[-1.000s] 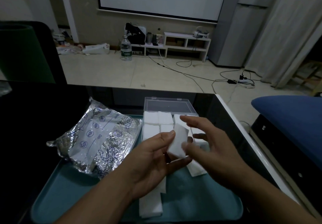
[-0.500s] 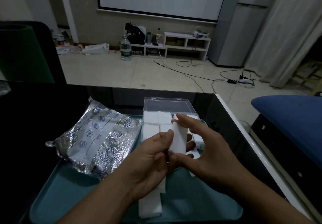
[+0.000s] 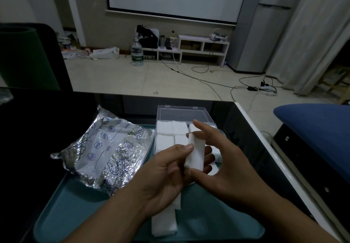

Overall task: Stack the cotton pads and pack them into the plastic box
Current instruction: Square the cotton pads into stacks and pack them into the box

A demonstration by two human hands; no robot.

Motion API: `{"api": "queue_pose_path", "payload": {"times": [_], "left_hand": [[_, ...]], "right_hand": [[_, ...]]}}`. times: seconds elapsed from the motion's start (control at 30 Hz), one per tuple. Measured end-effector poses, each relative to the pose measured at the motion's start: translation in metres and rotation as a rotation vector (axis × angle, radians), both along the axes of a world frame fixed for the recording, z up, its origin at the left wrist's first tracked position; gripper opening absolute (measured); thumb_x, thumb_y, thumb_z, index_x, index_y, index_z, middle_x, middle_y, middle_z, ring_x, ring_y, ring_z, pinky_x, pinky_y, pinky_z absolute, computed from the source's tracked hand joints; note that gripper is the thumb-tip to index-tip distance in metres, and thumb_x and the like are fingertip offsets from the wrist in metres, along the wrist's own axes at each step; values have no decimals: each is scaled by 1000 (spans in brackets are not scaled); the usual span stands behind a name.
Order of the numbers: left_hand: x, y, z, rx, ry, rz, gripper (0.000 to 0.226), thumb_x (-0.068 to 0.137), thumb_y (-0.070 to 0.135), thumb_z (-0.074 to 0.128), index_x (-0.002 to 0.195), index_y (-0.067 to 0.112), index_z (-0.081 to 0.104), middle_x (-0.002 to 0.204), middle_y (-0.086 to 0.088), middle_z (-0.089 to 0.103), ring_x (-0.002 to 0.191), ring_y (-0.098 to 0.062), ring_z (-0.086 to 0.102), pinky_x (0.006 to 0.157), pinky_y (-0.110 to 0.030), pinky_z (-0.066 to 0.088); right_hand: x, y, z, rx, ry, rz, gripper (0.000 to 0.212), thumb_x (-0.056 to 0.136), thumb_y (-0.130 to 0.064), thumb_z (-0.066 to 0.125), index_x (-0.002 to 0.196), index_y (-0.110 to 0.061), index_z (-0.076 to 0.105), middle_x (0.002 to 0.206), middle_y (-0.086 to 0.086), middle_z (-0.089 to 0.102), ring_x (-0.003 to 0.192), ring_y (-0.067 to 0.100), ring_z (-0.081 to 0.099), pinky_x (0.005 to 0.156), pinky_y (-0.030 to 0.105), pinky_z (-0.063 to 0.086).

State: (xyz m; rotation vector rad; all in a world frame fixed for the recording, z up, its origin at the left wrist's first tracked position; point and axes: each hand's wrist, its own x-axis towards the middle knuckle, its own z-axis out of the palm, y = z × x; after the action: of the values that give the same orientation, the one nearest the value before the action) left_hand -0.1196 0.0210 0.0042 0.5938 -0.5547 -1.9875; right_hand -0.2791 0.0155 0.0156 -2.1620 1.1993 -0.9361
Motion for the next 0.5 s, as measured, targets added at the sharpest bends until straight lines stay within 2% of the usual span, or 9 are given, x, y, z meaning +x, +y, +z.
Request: {"api": "queue_pose_path", "payload": {"times": [0.07,0.13,0.23,0.3,0.37,0.43,0.5], "left_hand": [[0,0,1,-7,-18,3,45,83,7,67,124,-10,59,124,-27,63,112,-35,65,90,-41,56],[1,-1,1,2,-36,27,52,80,9,65,127,-12,54,122,-27,64,112,-35,64,90,-42,57],[1,-1,1,18,-37,48,59,78,8,67,130,-14,50,122,-27,64,109,-35,65,85,-43,58],[1,-1,0,0,-44,15,59,78,8,71,130,-13,51,124,-26,63,114,-36,63,89,-44,57],[0,-1,-3,-11,-46,-8,68,76,14,70,132,-15,46,129,-29,58,116,-37,60,91,-44,56],[0,-2,-5,-3,-45,-23,69,74,15,70,131,-16,46,130,-33,55,113,-38,60,88,-42,56],[-1,-1,-5,-5,-32,-31,66,74,14,70,129,-17,48,131,-33,54,110,-36,62,87,-41,56]], "right_hand": [[-1,1,0,34,-5,17,92,72,-28,82,143,-49,29,125,-35,47,113,-4,52,86,11,47],[-2,0,3,108,-94,3,81,73,-36,78,142,-45,36,130,-28,52,120,-5,50,96,18,46],[-8,-9,9,311,-356,-103,43,78,-33,65,121,-29,64,117,-12,69,110,3,62,99,34,51],[-10,-12,11,485,-427,-118,21,89,-26,62,102,-15,74,102,3,74,101,19,69,98,42,51],[-10,-11,8,617,-438,-90,23,92,-19,58,92,-3,74,90,14,73,89,31,69,92,39,54],[-8,-11,5,668,-501,-85,24,88,-15,62,93,7,69,84,20,70,79,28,66,79,32,57],[-7,-11,7,684,-549,-78,33,79,-17,67,96,11,66,89,25,70,79,29,66,75,30,56]]}}
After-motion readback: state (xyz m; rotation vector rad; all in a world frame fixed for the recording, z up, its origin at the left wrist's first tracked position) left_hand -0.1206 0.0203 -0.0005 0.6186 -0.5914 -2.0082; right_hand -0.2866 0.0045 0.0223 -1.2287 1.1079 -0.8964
